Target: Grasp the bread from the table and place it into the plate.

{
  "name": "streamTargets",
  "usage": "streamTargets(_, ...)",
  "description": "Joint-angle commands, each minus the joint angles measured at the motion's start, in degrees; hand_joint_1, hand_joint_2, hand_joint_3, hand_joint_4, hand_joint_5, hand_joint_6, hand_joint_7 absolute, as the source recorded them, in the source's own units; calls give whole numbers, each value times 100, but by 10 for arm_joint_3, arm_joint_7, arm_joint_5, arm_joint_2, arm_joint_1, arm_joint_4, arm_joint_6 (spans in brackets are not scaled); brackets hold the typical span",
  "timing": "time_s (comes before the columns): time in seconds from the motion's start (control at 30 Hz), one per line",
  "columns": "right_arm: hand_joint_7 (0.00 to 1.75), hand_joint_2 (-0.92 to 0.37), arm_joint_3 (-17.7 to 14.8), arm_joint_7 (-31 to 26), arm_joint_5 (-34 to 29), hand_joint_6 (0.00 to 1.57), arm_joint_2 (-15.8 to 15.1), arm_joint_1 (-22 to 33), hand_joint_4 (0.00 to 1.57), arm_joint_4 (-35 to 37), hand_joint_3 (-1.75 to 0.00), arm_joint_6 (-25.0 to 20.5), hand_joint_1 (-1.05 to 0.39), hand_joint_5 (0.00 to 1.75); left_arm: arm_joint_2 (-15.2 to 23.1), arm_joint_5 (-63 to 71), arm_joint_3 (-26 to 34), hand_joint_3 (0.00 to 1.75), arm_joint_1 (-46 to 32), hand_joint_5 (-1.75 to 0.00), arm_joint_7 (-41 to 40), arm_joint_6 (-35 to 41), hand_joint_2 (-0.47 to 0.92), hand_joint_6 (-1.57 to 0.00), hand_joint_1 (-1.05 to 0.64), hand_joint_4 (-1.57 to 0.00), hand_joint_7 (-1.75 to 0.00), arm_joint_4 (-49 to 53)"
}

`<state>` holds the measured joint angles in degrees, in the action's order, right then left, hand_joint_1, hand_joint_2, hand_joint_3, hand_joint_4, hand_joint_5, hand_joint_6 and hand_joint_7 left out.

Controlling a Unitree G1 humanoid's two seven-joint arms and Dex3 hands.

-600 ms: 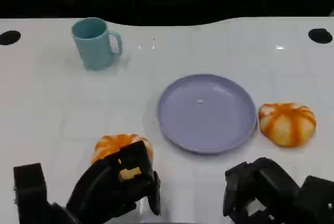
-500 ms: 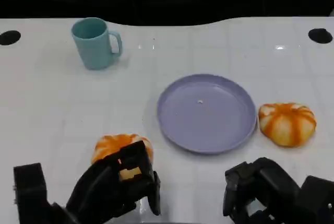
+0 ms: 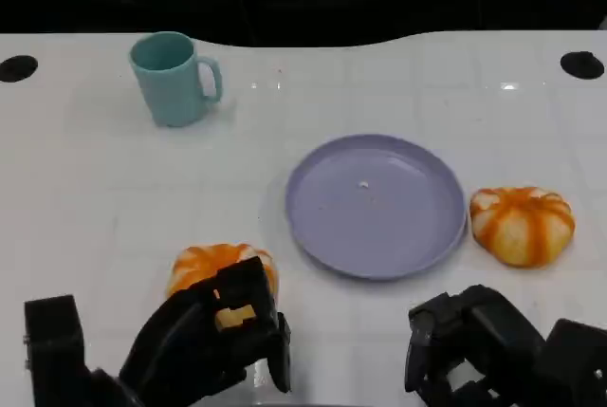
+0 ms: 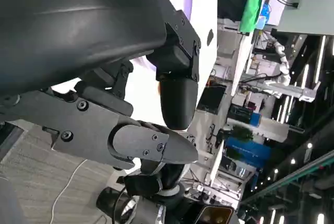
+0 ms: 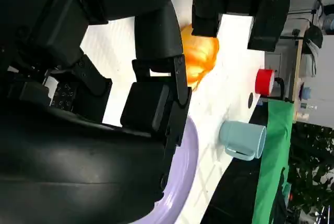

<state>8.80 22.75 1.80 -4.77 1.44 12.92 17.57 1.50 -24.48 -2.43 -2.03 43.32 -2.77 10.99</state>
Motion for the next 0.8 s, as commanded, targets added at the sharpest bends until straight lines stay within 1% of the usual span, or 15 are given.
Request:
streamTargets(0.03, 106, -15, -3, 0, 5, 157, -5, 0, 152, -1, -133, -2, -105, 135, 7, -3, 8, 18, -3, -175, 0, -4, 92, -54, -58, -75, -169, -7)
streamTargets(0.17, 106, -16, -2, 0, 4, 157, -5, 2, 152, -3, -133, 0, -105, 135, 4, -5, 12, 17, 0, -175, 1, -12, 92, -54, -58, -73, -161, -8)
streamTargets(0.27, 106, -16, -1, -3, 0, 157, -5, 1, 151, -5, -133, -4, -105, 135, 5, -6, 15, 17, 3, -175, -1, -18, 92, -53, -56, -66, -150, -12)
streamTargets(0.4, 107, -16, -1, -3, 1, 157, -4, -2, 151, 0, -133, 0, -105, 135, 11, 16, 21, 20, 5, -174, -17, -46, 92, -53, -58, -53, -130, -26)
streamTargets(0.43, 107, -16, -1, -3, 1, 157, -3, -3, 151, 2, -133, 0, -105, 135, 14, 27, 23, 23, 6, -171, -22, -61, 92, -52, -59, -49, -121, -29)
streamTargets(0.5, 107, -16, -1, -4, -1, 157, -3, -5, 151, 5, -132, 3, -105, 135, 22, 48, 23, 26, 8, -166, -32, -80, 92, -52, -62, -47, -109, -37)
streamTargets(0.57, 107, -17, -1, -4, 0, 157, -3, -6, 151, 8, -132, 6, -105, 135, 30, 65, 23, 27, 9, -156, -45, -84, 92, -52, -65, -46, -94, -48)
streamTargets(0.6, 108, -16, -2, -4, 0, 157, -2, -7, 151, 8, -132, 4, -105, 135, 37, 83, 21, 26, 9, -154, -57, -91, 92, -53, -65, -46, -89, -57)
streamTargets(0.63, 108, -16, -1, -4, 0, 157, -2, -8, 152, 8, -132, 3, -105, 135, 44, 104, 20, 26, 10, -141, -71, -95, 92, -53, -64, -46, -76, -69)
streamTargets(0.7, 108, -16, -1, -4, -1, 157, -2, -9, 152, 10, -132, 4, -105, 135, 59, 140, 19, 25, 11, -126, -93, -104, 92, -55, -64, -48, -59, -91)
streamTargets(0.73, 108, -16, -1, -5, -2, 157, -2, -9, 152, 9, -133, 3, -105, 134, 68, 153, 18, 25, 11, -115, -101, -100, 92, -54, -62, -47, -46, -105)
streamTargets(0.8, 108, -16, 0, -5, 0, 157, -2, -8, 152, 7, -133, 0, -105, 134, 83, 171, 18, 23, 10, -107, -112, -84, 92, -54, -61, -46, -34, -131)
